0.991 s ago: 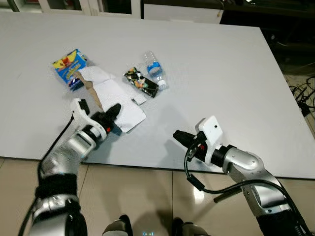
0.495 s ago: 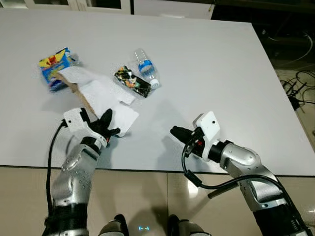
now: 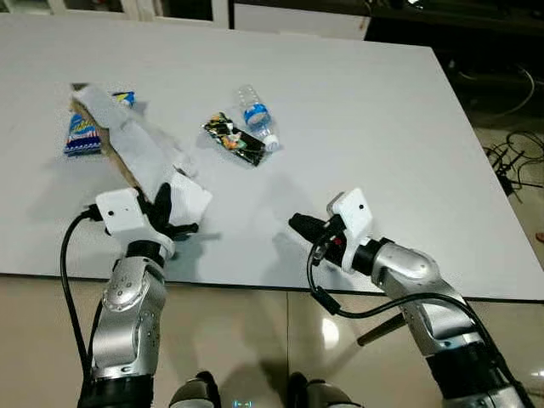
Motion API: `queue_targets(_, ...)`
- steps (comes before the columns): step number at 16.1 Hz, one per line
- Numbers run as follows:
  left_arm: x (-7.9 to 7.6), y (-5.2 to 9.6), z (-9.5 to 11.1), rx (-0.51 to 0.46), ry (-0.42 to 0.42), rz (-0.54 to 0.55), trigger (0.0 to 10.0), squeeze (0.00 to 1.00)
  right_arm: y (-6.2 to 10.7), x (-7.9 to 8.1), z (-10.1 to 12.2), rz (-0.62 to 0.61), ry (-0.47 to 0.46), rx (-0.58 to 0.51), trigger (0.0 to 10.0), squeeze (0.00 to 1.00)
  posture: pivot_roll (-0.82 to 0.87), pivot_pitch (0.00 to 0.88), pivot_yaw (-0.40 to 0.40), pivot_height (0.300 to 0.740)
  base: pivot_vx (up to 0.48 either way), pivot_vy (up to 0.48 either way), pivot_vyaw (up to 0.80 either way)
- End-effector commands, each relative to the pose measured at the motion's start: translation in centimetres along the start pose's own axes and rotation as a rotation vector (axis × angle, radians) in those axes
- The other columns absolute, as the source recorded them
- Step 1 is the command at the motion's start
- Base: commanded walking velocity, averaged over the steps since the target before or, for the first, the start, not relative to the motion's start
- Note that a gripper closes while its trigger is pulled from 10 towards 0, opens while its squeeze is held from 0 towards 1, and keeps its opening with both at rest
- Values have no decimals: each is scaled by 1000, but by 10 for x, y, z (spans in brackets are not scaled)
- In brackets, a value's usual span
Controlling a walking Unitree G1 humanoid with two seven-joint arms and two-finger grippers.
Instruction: Picking trash to rubbish bin
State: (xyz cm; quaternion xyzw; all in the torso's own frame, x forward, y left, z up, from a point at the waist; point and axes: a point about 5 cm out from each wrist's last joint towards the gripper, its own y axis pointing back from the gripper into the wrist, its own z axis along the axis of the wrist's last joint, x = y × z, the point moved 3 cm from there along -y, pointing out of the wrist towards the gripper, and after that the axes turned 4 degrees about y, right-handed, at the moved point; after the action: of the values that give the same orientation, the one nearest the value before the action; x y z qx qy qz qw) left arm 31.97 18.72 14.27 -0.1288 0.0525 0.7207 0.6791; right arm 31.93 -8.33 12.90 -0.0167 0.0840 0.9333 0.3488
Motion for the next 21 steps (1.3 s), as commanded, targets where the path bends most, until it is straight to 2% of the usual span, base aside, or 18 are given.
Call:
queue_targets(1,-5,3,5,-30,-36,0,0,0,-1,-2,1,-10,17,-5,10000,0,-54,131,-62,740,0,0,0)
queue_targets(5,-10,3,14,-70,-64,4,0,0,-5,-3,2,-20,16,-22,10000,0,-46,124,-58,740,0,0,0)
queue_targets(10,-10,8,55,-212,-162,36,0,0,-13,-6,4,-56,9,-49,10000,0,-22,119,-52,740,0,0,0)
queue_targets(11,-8,8,71,-266,-225,52,0,0,-14,-5,4,-60,6,-55,10000,0,-13,120,-48,740,0,0,0)
queue_targets(12,-7,9,76,-279,-242,59,0,0,-15,-5,4,-60,6,-57,10000,0,-13,120,-48,740,0,0,0)
queue_targets(13,-5,9,79,-286,-258,74,0,0,-15,-5,4,-61,5,-58,10000,0,-12,120,-46,740,0,0,0)
queue_targets(15,12,14,75,-265,-302,170,275,0,-16,-5,4,-73,-1,-66,10000,0,-9,122,-43,740,0,0,0)
queue_targets(16,25,21,65,-220,-329,231,10000,0,-16,-5,4,-81,-4,-69,10000,0,-9,122,-43,740,0,0,0)
queue_targets(18,43,35,47,-141,-351,302,10000,0,-16,-6,3,-98,-8,-72,10000,0,-5,128,-41,740,0,0,0)
queue_targets(19,46,42,36,-103,-341,310,10000,0,-16,-8,2,-112,-11,-71,10000,0,-5,128,-41,740,0,0,0)
queue_targets(21,44,49,23,-63,-348,307,10000,0,-17,-9,2,-125,-14,-71,10000,0,1,134,-41,740,0,0,0)
